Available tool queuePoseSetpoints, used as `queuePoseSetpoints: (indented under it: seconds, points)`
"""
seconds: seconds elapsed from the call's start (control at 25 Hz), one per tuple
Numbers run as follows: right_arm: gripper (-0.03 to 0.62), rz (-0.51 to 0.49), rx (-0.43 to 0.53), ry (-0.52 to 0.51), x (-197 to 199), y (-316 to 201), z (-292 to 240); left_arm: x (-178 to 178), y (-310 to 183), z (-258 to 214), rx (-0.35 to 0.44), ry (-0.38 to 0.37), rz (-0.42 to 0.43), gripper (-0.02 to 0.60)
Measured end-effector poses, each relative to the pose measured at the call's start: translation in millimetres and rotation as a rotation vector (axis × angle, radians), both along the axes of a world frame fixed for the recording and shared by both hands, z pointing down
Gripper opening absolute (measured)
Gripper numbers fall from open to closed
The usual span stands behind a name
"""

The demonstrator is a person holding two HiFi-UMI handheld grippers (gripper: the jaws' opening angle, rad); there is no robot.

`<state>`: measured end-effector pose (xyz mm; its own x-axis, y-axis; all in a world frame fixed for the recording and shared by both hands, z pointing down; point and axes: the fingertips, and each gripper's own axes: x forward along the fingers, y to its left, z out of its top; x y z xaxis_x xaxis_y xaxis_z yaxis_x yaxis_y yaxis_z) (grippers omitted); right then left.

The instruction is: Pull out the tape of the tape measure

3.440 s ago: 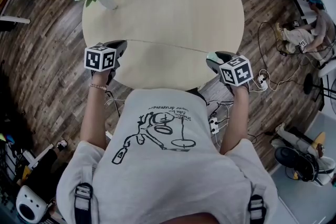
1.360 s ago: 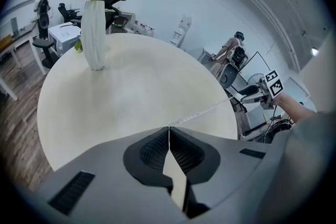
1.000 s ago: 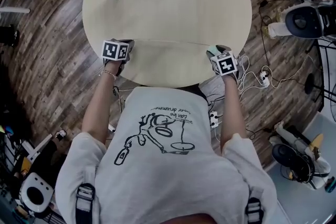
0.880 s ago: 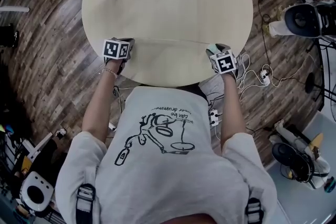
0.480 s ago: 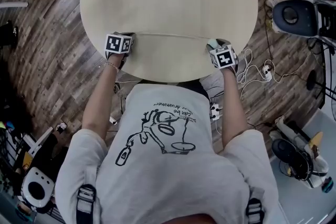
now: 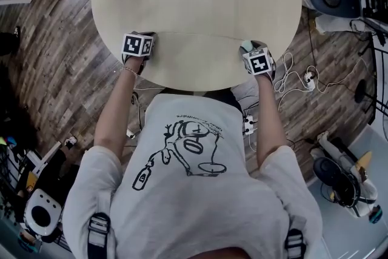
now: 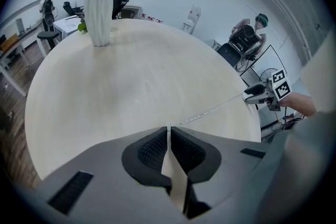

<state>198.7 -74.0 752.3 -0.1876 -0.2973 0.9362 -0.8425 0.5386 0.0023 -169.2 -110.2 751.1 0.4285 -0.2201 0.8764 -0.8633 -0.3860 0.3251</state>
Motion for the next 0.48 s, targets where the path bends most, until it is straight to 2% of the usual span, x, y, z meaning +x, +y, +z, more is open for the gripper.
queuePoseSetpoints:
  seconds: [0.24, 0.48]
  points:
    - [0.235, 0.017, 0.025, -0.009, 5, 0, -9, -5, 6, -7, 0.017, -0.002, -0.021, 0.063]
    - [0.211, 0.048, 0.091, -0.065, 3, -5, -39, -6, 9, -31, 0.074, 0.013, -0.042, 0.061]
